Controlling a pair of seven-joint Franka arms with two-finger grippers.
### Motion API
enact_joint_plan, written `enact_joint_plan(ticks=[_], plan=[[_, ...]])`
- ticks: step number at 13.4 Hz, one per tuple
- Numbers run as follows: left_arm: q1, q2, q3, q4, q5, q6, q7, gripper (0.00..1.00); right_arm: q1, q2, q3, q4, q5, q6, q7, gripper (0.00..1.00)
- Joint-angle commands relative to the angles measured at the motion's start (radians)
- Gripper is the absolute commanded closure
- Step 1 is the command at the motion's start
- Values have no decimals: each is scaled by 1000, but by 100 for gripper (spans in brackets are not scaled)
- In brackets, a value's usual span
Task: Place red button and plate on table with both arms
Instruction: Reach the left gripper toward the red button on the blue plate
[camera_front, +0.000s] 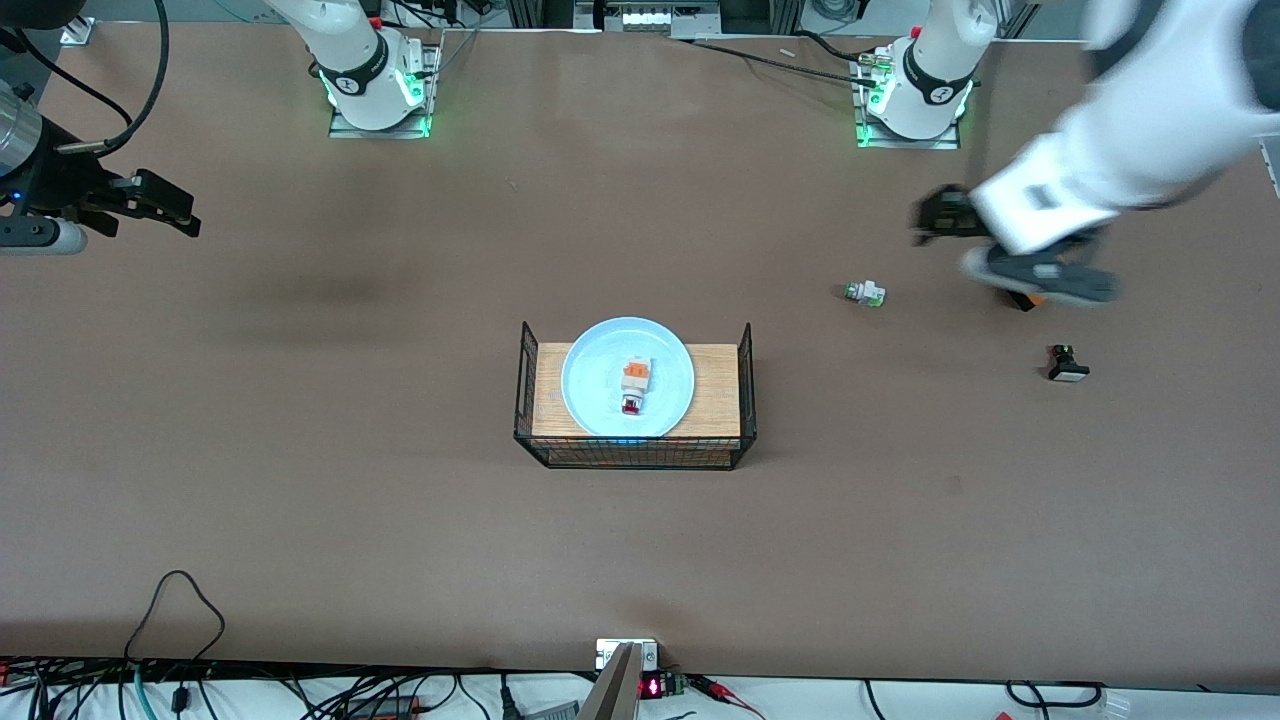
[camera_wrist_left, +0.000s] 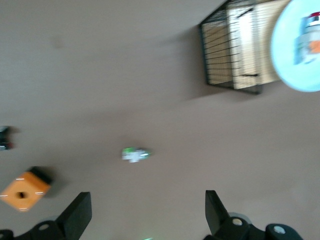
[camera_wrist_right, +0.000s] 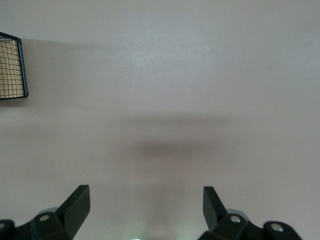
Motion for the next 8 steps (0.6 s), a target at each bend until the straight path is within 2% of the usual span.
enact_joint_plan(ticks=[1,3,5,8], plan=[[-142,68,14,43,-5,164,-231,0,-2,-15,3,-11,-13,3,5,0],[-222,110,15,41,-1,339,-369,0,-2,-15,3,-11,-13,5,5,0],[-265,173,14,55,1,503,-413,0,-2,-15,3,-11,-13,7,5,0],[-303,277,14,153,-1,585,-428,0,-3,-13,3,-11,-13,8,8,0]])
